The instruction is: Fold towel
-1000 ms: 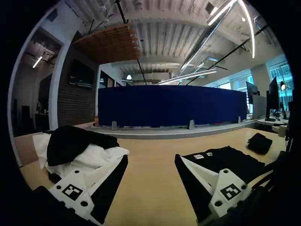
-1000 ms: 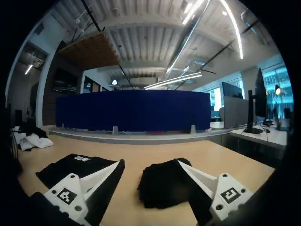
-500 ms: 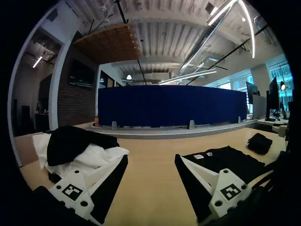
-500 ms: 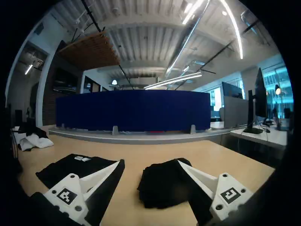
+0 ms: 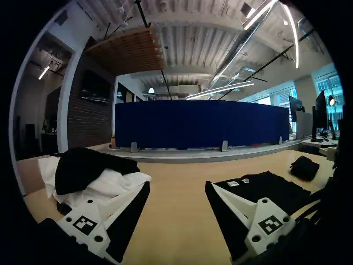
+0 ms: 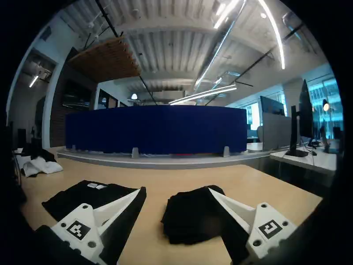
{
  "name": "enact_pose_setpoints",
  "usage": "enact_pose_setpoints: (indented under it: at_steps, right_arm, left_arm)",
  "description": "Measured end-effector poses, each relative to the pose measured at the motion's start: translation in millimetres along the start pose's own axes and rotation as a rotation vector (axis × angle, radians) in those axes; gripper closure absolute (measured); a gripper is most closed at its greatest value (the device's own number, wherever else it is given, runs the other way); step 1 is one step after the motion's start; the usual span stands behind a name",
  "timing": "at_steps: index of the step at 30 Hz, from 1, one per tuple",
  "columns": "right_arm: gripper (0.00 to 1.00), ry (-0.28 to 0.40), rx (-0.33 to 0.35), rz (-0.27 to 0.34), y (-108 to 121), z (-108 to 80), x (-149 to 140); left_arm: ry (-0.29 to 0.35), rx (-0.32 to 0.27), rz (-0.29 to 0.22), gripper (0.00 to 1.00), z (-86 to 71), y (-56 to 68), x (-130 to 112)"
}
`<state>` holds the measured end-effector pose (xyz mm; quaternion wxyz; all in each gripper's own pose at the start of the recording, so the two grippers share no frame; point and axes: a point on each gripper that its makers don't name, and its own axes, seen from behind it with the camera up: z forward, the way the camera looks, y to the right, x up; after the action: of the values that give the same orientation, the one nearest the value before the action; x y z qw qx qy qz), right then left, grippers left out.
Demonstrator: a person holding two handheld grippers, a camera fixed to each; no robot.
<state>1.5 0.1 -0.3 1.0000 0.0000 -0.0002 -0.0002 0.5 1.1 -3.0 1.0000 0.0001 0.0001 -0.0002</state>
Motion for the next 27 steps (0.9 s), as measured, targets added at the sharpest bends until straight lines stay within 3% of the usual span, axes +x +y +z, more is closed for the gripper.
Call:
enact_pose_setpoints:
  at_steps: [20,27]
  right_arm:
    - [0.01,0.000,-0.001,0.005,-0.5,-2.0,3.2]
    - [0.01,0.013,-0.036,0.028,12.2,-8.1,44.7]
  left_arm:
    - [0.002,0.002,0.003,0.07,-0.1,-1.3,0.9]
    - [0.030,0.003,0.012,0.08,1.7,-0.2,35.9]
